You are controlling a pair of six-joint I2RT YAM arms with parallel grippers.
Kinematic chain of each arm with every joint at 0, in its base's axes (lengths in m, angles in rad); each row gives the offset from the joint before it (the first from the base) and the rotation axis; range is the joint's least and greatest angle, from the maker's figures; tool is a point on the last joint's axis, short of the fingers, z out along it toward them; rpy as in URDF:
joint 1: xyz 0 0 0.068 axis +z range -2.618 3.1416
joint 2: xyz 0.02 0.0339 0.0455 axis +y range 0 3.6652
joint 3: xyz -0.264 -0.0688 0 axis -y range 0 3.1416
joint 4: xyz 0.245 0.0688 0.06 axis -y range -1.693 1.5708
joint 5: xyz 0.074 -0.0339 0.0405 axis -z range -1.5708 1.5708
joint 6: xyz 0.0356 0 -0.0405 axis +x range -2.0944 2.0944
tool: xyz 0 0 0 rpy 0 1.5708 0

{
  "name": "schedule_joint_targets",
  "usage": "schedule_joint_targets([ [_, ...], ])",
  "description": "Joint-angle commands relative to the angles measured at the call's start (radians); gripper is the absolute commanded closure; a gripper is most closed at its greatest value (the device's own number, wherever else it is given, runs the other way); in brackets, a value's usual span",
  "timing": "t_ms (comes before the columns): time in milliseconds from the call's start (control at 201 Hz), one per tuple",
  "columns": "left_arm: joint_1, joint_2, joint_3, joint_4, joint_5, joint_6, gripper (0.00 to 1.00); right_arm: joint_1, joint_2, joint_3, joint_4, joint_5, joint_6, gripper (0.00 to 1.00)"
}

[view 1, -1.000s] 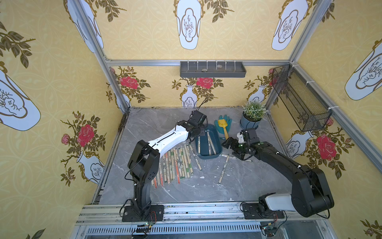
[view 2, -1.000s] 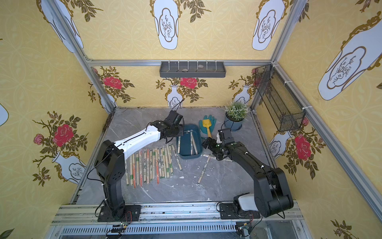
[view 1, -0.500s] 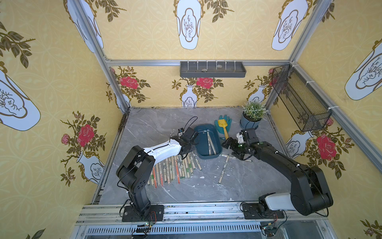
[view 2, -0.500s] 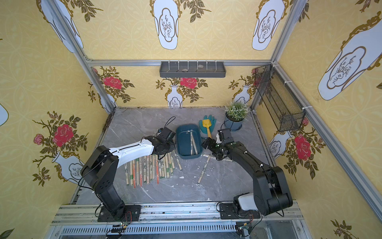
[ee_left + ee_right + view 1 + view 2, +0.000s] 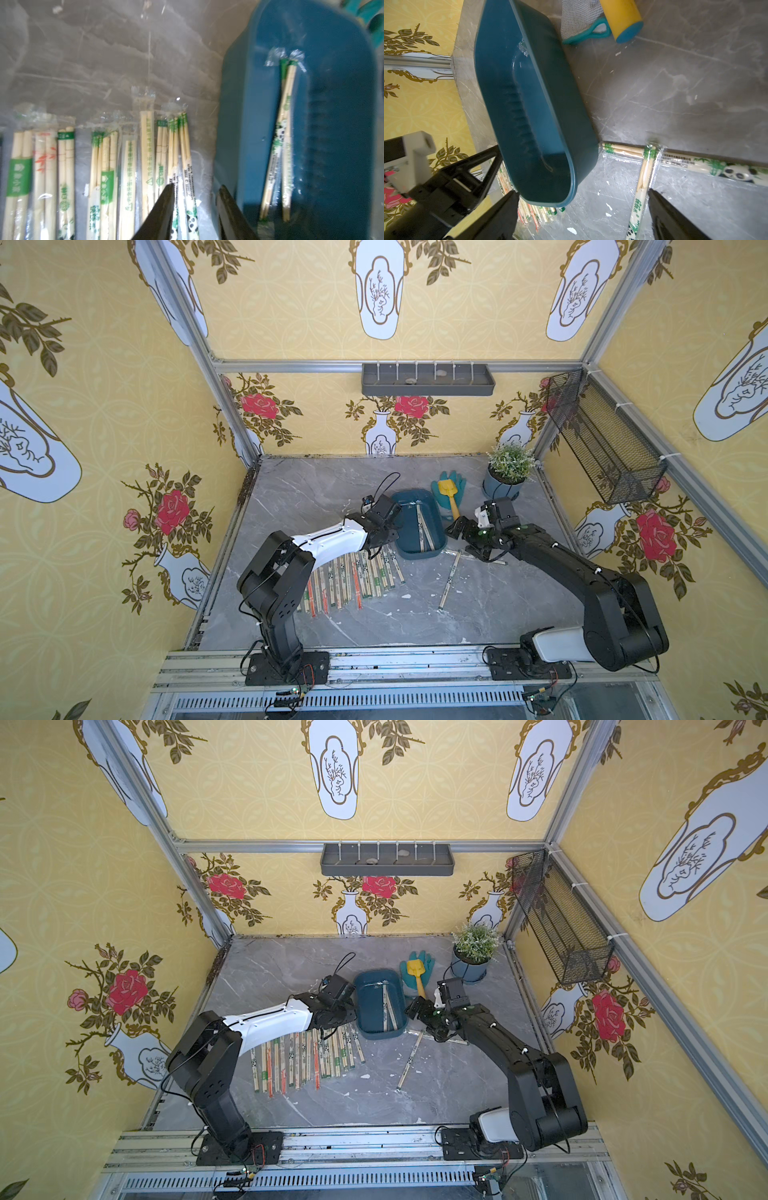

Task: Take the paired disposable chopsticks out of the storage box
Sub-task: Place the paired disposable chopsticks at the center of the board, then pick up the paired disposable chopsticks from the storage box.

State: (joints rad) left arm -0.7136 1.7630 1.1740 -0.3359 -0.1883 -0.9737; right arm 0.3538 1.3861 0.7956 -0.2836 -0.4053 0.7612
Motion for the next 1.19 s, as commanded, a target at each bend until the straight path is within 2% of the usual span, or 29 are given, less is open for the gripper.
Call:
schedule_joint_targets([
  [0, -0.004, -0.020, 0.042, -0.026, -0.041, 0.080, 0.60, 0.001, -0.010, 0.001, 0.023, 0.005, -0.002, 0.03],
  [105, -0.006, 0.006, 0.131, -0.030, -0.009, 0.175, 0.57, 0.001, -0.008, -0.001, 0.023, 0.004, -0.007, 0.03],
  [214, -0.015, 0.097, 0.276, -0.083, 0.042, 0.256, 0.56, 0.001, -0.011, -0.004, 0.024, 0.011, -0.004, 0.03],
  [304, -0.024, 0.195, 0.401, -0.140, 0.087, 0.283, 0.55, 0.001, -0.021, -0.011, 0.023, 0.014, 0.001, 0.03],
  [483, -0.049, 0.359, 0.580, -0.216, 0.093, 0.332, 0.55, -0.001, -0.027, -0.019, 0.015, 0.021, -0.003, 0.02],
  [861, -0.057, 0.533, 0.711, -0.253, 0.080, 0.337, 0.54, -0.003, -0.020, -0.022, 0.018, 0.015, -0.001, 0.02],
  [1190, -0.057, 0.601, 0.737, -0.287, 0.047, 0.352, 0.55, -0.002, -0.015, -0.011, 0.015, 0.012, -0.003, 0.02],
])
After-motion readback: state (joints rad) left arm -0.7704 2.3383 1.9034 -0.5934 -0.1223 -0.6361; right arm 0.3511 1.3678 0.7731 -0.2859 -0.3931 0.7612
